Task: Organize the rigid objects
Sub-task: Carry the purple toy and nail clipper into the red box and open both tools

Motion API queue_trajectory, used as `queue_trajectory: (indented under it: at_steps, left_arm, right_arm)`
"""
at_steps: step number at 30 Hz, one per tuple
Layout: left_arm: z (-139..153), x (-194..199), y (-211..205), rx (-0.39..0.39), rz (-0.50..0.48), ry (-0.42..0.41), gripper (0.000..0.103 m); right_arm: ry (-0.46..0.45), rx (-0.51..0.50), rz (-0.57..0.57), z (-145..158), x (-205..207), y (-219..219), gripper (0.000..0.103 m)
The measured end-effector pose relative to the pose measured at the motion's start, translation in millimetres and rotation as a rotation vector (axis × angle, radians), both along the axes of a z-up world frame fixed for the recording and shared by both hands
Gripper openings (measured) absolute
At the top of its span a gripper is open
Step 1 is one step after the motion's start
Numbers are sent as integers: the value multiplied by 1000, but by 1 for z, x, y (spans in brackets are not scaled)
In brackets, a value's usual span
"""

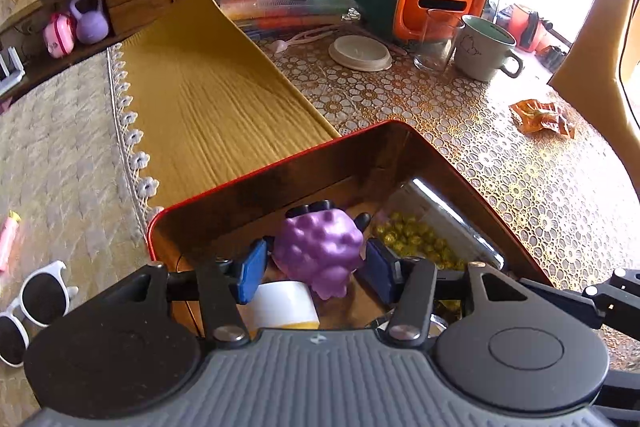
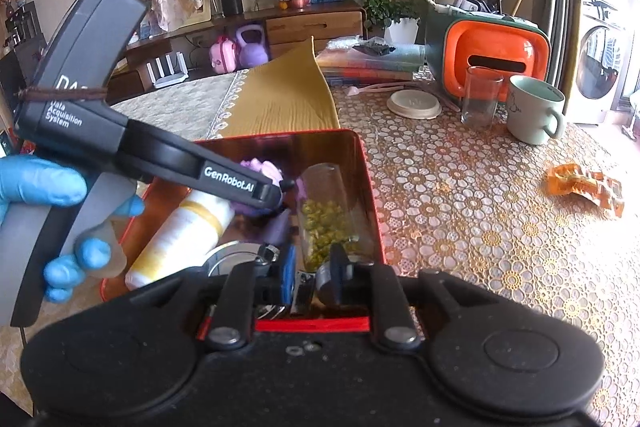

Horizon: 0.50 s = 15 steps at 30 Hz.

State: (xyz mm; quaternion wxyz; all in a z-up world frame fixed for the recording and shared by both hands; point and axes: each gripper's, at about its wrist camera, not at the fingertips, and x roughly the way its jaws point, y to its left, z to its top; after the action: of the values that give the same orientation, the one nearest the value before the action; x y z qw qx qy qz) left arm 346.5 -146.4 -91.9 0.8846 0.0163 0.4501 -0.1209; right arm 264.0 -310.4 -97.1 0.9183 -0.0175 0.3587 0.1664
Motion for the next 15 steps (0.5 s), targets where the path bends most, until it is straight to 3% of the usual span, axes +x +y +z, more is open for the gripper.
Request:
queue_trajectory:
  at_steps: [7, 15]
  left_arm:
    - [7, -11, 6, -20, -4, -20, 65]
    - [21, -33, 12, -34, -26, -52, 66]
  right_arm:
    - [18, 24, -4, 2, -2, -1, 27]
    - [27, 34, -12, 9, -9, 3, 35]
